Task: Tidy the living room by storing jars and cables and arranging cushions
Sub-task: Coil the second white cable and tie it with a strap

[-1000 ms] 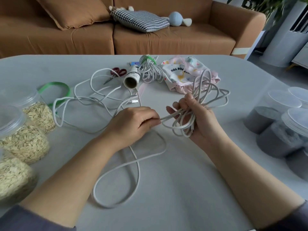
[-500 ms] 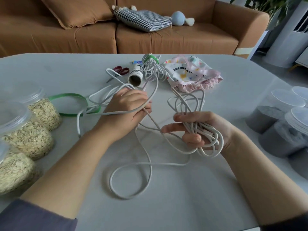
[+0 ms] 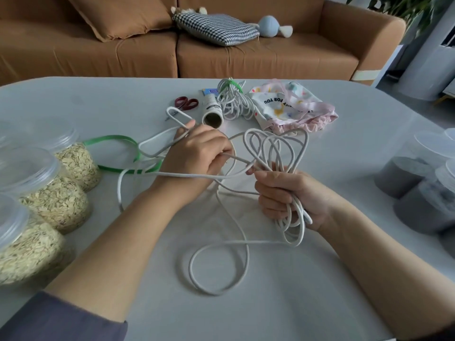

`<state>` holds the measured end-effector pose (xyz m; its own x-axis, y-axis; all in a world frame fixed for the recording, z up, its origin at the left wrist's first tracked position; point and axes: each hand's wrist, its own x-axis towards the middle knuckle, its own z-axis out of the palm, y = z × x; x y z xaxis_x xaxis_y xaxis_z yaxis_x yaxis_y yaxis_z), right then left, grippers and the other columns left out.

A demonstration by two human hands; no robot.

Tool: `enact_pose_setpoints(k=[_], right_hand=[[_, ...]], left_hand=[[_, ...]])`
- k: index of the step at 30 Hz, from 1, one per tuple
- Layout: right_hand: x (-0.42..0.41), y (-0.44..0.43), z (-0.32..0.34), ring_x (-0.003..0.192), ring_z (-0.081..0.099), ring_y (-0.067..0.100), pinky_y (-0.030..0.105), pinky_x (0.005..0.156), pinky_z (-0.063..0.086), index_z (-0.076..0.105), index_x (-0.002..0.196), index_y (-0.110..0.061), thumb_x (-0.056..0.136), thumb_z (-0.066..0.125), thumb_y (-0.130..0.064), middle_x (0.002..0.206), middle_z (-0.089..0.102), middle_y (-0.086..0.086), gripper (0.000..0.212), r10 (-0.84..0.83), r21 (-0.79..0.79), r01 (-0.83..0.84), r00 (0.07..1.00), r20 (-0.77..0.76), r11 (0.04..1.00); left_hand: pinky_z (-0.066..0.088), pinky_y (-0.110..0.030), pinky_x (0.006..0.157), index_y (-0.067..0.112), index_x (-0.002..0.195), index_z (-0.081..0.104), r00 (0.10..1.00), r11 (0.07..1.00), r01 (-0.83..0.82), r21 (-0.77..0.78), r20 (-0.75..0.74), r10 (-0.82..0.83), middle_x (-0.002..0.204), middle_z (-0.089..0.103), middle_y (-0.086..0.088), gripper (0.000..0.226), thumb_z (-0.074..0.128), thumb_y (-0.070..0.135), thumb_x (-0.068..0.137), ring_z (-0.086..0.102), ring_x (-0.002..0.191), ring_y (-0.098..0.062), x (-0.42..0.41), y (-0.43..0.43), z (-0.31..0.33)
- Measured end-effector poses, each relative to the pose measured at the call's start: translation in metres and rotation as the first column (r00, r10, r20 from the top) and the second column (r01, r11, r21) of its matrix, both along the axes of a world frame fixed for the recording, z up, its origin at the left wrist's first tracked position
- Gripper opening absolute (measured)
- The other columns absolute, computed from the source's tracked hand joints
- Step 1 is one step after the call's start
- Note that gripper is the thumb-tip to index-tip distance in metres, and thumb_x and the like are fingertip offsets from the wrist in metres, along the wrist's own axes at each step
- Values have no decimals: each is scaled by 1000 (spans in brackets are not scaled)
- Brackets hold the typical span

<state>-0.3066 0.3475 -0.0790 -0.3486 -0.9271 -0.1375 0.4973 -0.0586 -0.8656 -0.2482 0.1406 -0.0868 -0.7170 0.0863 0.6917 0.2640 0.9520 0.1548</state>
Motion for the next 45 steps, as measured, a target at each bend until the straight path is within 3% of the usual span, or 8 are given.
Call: enact_pose_setpoints(k=[9, 17, 22, 25, 29, 32, 41, 45], right_hand=[[4, -3, 6, 42, 37, 14, 23, 46, 39, 53, 73, -13, 85, 53, -13, 41, 36, -1, 12, -151, 7, 153, 981, -120, 988], [-3, 6, 19, 40, 41, 10, 20, 46, 36, 60, 85, -19, 77, 73, -23, 42, 37, -7, 16, -220, -210, 198, 972, -84, 957], [-18, -4, 37, 40, 34, 4, 16, 45, 37, 45, 80, -24, 92, 42, -20, 41, 32, -10, 13, -387, -250, 364, 921, -50, 897], [-18, -18, 30, 40, 33, 5, 16, 47, 37, 40, 78, -23, 94, 41, -20, 43, 30, -10, 16, -412, -219, 393, 910, -46, 893], [-15, -26, 12, 41, 34, 7, 19, 52, 39, 37, 76, -21, 92, 45, -25, 45, 29, -8, 19, -397, -207, 379, 917, -49, 902], [-17, -23, 6, 43, 35, 6, 19, 53, 42, 36, 74, -23, 91, 46, -27, 46, 30, -8, 20, -418, -208, 408, 908, -4, 889], [-26, -12, 10, 45, 34, 6, 19, 56, 40, 40, 60, -23, 96, 42, -30, 50, 29, -7, 37, -515, -261, 529, 848, 124, 808], [-17, -19, 4, 44, 35, 9, 22, 55, 43, 37, 59, -20, 91, 50, -31, 47, 27, -6, 36, -436, -200, 432, 900, 25, 880]], left_hand=[[48, -37, 82, 10, 87, 70, 984, 959, 141, 245, 70, -162, 91, 68, 1, 36, 55, 43, 91, 61, 90, -18, 0, 4, 1], [46, -38, 67, 10, 73, 57, 999, 957, -43, 288, 23, 38, 73, 60, 1, 44, 36, 41, 97, 58, 77, -28, 6, -9, 6], [47, -25, 79, 16, 81, 73, 965, 724, -172, 668, 261, -12, 85, 73, 5, 60, 27, 54, 91, 65, 84, -12, 2, -3, 7], [49, -19, 76, 11, 85, 69, 974, 503, -131, 854, 206, -97, 83, 75, -1, 33, 42, 23, 98, 70, 81, -9, -4, 0, 4], [38, -3, 71, 18, 96, 71, 958, 793, -152, 590, 284, -28, 91, 69, 17, 29, 48, 4, 84, 59, 84, 13, 5, 0, 2], [49, -23, 80, 19, 90, 70, 955, 899, -159, 409, 293, 36, 83, 63, 18, 25, 47, 26, 82, 60, 90, -7, 6, -4, -6], [56, -46, 70, 21, 85, 61, 970, 658, -178, 732, 17, 244, 75, 70, 10, 12, 55, 29, 93, 67, 73, -11, 1, -11, -11], [50, -41, 63, 17, 84, 66, 966, 812, -212, 544, -8, 258, 64, 61, 5, 17, 58, 29, 93, 59, 63, -16, 4, -2, -10]])
